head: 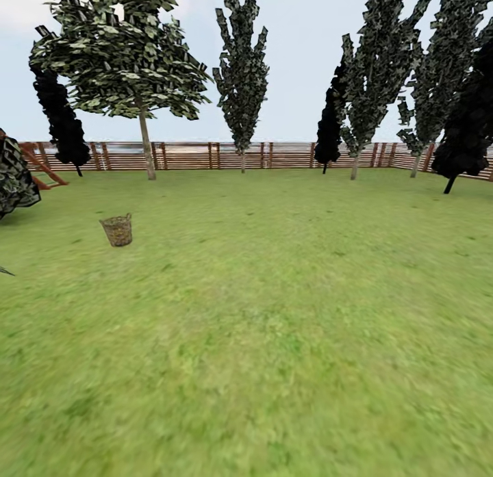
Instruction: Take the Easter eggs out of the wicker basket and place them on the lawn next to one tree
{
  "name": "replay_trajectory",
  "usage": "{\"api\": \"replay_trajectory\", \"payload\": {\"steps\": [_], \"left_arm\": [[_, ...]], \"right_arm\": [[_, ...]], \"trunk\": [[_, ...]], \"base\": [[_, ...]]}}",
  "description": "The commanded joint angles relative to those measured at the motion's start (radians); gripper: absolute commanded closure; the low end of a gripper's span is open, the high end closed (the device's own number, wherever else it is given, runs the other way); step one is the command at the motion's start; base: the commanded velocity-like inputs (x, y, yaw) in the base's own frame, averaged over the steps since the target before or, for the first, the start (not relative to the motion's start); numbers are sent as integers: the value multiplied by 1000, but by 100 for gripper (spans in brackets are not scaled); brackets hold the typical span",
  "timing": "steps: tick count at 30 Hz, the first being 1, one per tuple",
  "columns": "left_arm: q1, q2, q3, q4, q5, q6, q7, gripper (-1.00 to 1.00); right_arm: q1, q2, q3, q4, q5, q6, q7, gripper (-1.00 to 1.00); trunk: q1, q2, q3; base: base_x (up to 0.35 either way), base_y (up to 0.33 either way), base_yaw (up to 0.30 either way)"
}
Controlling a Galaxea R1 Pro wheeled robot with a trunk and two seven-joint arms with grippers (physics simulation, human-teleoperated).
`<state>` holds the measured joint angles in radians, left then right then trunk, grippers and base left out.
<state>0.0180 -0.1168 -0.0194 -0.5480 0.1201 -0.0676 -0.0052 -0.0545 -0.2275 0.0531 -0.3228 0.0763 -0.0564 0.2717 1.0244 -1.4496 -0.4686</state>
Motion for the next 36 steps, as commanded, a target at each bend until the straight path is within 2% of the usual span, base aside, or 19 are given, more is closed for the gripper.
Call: {"api": "replay_trajectory", "payload": {"steps": [1, 7, 31, 36], "left_arm": [[0, 0, -2, -1, 10, -1, 0, -100], [1, 0, -2, -1, 10, -1, -1, -100], [0, 0, -2, -1, 10, -1, 0, -100], [0, 0, -2, -1, 10, -1, -1, -100]], "right_arm": [[-1, -1, 4, 1, 8, -5, -1, -100], [-1, 0, 4, 1, 8, -5, -2, -100], [-1, 0, 5, 1, 8, -5, -2, -100], [-1, 0, 5, 1, 9, -5, -2, -100]], "trunk": [[1, 0, -1], [1, 0, -1], [1, 0, -1], [1, 0, -1]], "base": [[335, -128, 1], [335, -127, 125], [335, -127, 268], [335, -126, 127]]}}
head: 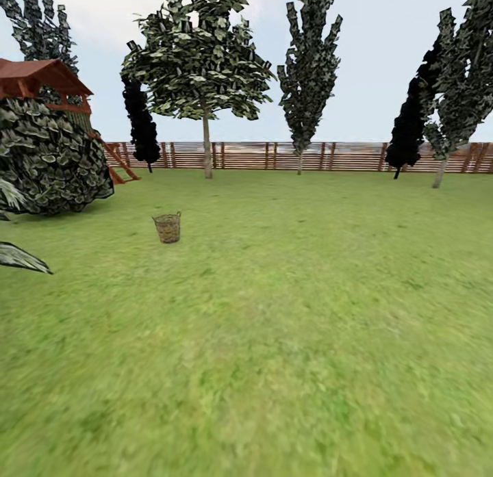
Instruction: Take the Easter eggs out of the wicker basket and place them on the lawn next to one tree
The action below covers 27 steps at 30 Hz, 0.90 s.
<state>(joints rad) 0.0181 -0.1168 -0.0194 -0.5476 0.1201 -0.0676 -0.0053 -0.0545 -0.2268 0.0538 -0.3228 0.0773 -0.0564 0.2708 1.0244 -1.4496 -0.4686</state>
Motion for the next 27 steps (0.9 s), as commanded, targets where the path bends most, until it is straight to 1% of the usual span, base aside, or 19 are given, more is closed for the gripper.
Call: {"api": "replay_trajectory", "payload": {"steps": [1, 24, 27], "left_arm": [[0, 0, -2, -1, 10, -1, -1, -100], [0, 0, -2, -1, 10, -1, -1, -100], [0, 0, -2, -1, 10, -1, -1, -100]], "right_arm": [[-1, -1, 4, 1, 8, -5, -1, -100], [-1, -1, 4, 1, 8, -5, 0, -100], [-1, -1, 3, 1, 7, -5, -1, -100]], "trunk": [[1, 0, -1], [1, 0, -1], [1, 0, -1]], "base": [[335, -127, 49], [335, -127, 5], [335, -127, 151]]}}
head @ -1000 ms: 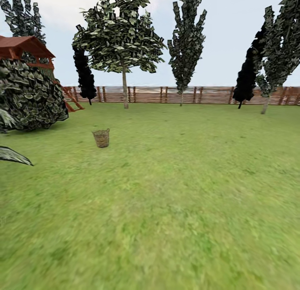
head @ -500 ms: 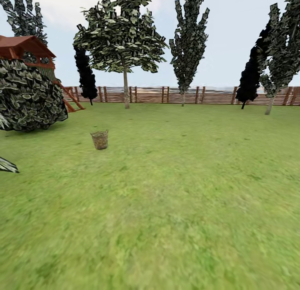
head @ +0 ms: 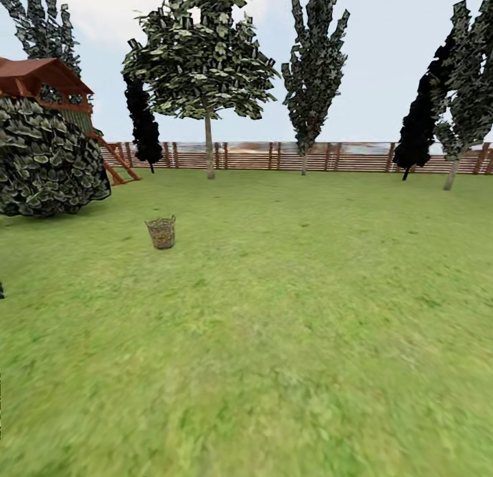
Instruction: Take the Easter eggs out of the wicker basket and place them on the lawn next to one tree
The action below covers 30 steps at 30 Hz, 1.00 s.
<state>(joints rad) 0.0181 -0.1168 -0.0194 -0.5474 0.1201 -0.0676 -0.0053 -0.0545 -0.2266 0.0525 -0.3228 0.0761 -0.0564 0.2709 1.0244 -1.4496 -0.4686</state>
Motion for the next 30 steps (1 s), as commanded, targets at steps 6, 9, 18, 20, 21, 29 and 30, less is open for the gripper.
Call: {"api": "replay_trajectory", "payload": {"steps": [6, 9, 18, 20, 21, 29, 30], "left_arm": [[0, 0, -2, -1, 10, -1, -1, -100], [0, 0, -2, -2, 10, -1, -1, -100], [0, 0, -2, -1, 11, -1, -1, -100], [0, 0, -2, -1, 11, -1, -1, -100], [0, 0, -2, -1, 12, -1, -1, -100], [0, 0, -3, 9, 10, -1, -1, -100], [0, 0, -3, 10, 9, -1, -1, -100]], "right_arm": [[-1, -1, 4, 1, 8, -5, -1, -100], [-1, -1, 4, 1, 8, -5, -1, -100], [-1, -2, 3, -5, 10, -5, 5, -100], [-1, -4, -2, -13, 10, -4, 4, -100], [-1, -6, -3, -16, 10, -1, 3, -100], [-1, -8, 6, -358, 10, 310, 2, -100], [-1, -8, 6, -463, 10, 440, 2, -100]], "trunk": [[1, 0, -1], [1, 0, -1], [1, 0, -1], [1, 0, -1], [1, 0, -1], [1, 0, -1], [1, 0, -1]], "base": [[335, -126, 245], [335, -126, 269], [335, -126, 96], [335, -126, 10], [335, -126, 5], [335, -127, 2], [335, -127, 0]]}}
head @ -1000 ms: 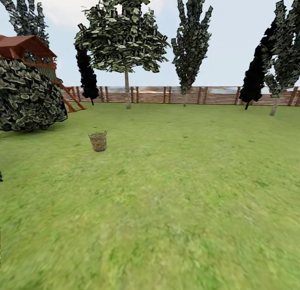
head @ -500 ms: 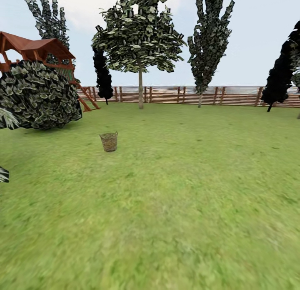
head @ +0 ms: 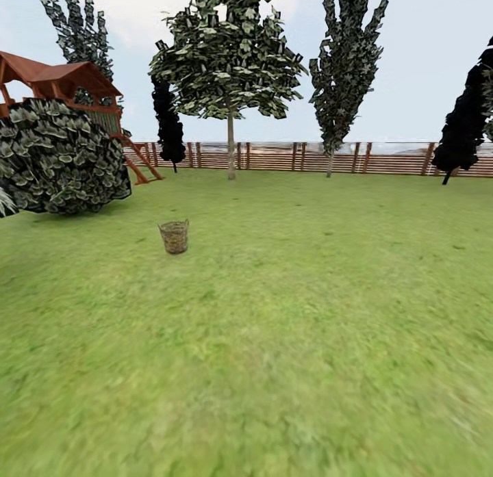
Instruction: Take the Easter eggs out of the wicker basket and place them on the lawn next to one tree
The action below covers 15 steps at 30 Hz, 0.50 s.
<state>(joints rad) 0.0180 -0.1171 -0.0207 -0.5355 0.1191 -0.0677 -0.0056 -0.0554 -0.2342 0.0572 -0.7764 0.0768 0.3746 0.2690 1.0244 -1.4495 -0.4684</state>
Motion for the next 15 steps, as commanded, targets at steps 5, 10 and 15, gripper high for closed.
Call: {"api": "replay_trajectory", "payload": {"steps": [5, 10, 15], "left_arm": [[0, 0, -2, 1, 10, -1, -1, -100], [0, 0, -3, 2, 10, -1, -1, -100], [0, 0, -2, 2, 10, -1, -1, -100]], "right_arm": [[0, 2, 2, -399, 10, 370, 6, -100], [-21, 26, 5, -685, 12, 589, 4, -100], [-111, 105, 9, -753, 46, 651, 0, -100]], "trunk": [[1, 0, -1], [1, 0, -1], [1, 0, -1]], "base": [[335, -126, 0], [335, -127, 0], [335, -127, 0]]}}
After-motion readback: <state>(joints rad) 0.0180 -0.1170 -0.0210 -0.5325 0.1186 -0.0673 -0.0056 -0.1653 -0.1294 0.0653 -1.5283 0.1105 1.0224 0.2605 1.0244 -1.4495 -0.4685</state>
